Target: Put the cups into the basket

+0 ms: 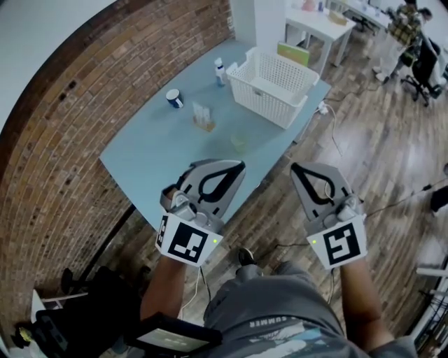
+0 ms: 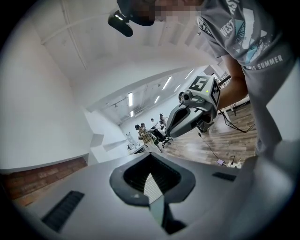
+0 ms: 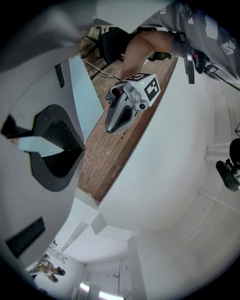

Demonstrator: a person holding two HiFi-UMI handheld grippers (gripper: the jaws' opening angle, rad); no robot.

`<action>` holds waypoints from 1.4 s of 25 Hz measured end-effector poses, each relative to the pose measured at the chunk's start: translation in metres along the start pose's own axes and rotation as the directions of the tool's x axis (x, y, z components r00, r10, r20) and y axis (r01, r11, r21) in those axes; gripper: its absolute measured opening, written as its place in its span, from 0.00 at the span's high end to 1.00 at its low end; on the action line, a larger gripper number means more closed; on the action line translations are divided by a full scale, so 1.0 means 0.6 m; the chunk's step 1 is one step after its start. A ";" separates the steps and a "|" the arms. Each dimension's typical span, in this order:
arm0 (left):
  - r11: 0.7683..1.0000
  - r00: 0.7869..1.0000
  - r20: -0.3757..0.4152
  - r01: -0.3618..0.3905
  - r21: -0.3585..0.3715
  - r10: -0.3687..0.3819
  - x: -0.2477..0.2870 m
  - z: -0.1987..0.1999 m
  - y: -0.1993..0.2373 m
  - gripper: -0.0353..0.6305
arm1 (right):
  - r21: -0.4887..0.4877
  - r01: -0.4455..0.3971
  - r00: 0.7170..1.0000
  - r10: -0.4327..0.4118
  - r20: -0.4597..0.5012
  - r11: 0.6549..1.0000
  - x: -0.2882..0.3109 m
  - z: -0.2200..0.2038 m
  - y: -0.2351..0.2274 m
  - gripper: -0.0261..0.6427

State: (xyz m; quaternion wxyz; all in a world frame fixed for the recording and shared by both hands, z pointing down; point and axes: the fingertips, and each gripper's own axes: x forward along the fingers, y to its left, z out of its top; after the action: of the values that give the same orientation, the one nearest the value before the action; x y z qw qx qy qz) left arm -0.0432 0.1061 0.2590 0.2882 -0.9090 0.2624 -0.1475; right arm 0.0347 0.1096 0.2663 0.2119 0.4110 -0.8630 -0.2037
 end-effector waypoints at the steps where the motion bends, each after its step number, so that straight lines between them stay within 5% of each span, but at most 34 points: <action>1: 1.000 1.000 0.002 0.001 -0.003 -0.001 0.000 -0.004 0.004 0.94 | 0.000 0.001 1.000 -0.001 -0.004 1.000 0.006 0.000 0.000 0.94; 9: 1.000 1.000 -0.003 -0.002 -0.019 0.002 0.025 -0.027 0.027 0.94 | 0.000 -0.008 1.000 0.008 -0.013 1.000 0.040 -0.012 -0.027 0.94; 25: 0.993 0.985 -0.127 -0.117 0.007 0.117 0.142 -0.052 0.072 0.94 | -0.022 -0.125 0.988 0.127 0.085 0.992 0.095 -0.071 -0.132 0.94; 35: 0.992 0.973 -0.201 -0.122 -0.029 0.114 0.179 -0.100 0.087 0.94 | 0.010 -0.188 0.978 0.187 0.090 0.982 0.153 -0.106 -0.152 0.94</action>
State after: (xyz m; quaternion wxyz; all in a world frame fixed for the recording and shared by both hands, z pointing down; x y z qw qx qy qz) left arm -0.0013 -0.0175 0.2875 0.2500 -0.8783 0.3463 -0.2148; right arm 0.0728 -0.0278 0.2889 0.1878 0.3203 -0.9083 -0.1928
